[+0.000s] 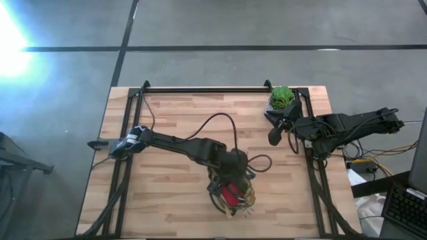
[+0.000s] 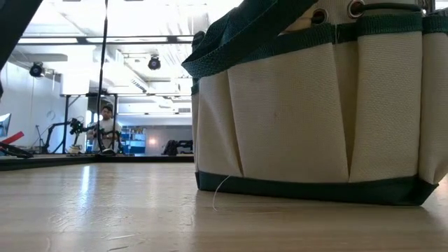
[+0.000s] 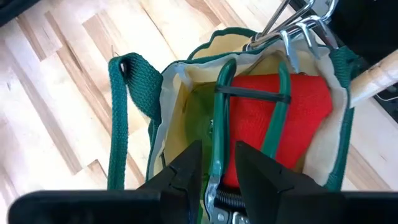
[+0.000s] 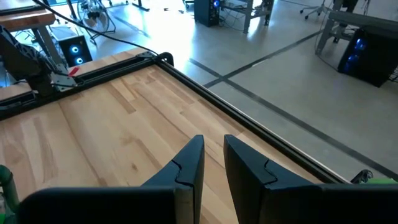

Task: Pick & Place Garden tools in Gardening bag
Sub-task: Return to Home Position

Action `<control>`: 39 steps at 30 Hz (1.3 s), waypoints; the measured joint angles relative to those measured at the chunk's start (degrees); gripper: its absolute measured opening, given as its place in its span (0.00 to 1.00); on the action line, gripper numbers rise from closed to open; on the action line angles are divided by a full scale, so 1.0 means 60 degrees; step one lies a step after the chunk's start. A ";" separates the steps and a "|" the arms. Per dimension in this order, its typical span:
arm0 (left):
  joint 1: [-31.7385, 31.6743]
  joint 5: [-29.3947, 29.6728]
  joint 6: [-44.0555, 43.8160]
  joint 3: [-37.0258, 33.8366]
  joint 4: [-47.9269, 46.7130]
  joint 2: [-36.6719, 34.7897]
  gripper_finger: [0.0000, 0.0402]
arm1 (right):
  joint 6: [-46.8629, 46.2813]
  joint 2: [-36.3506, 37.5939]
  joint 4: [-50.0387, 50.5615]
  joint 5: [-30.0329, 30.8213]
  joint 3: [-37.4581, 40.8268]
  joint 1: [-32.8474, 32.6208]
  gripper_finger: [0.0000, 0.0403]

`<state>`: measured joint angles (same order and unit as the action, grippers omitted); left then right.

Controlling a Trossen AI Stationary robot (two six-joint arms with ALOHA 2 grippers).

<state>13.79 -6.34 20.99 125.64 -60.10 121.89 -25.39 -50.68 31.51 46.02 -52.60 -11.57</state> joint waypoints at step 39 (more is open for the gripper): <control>-0.0946 0.2031 -0.1290 -0.6608 0.4029 -0.7610 0.01 | 0.0059 0.3854 0.0242 -0.0651 0.2363 -0.1875 0.14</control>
<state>8.12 5.85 13.25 86.00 -35.93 76.23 -25.03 -27.55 32.96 42.12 -38.42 -22.83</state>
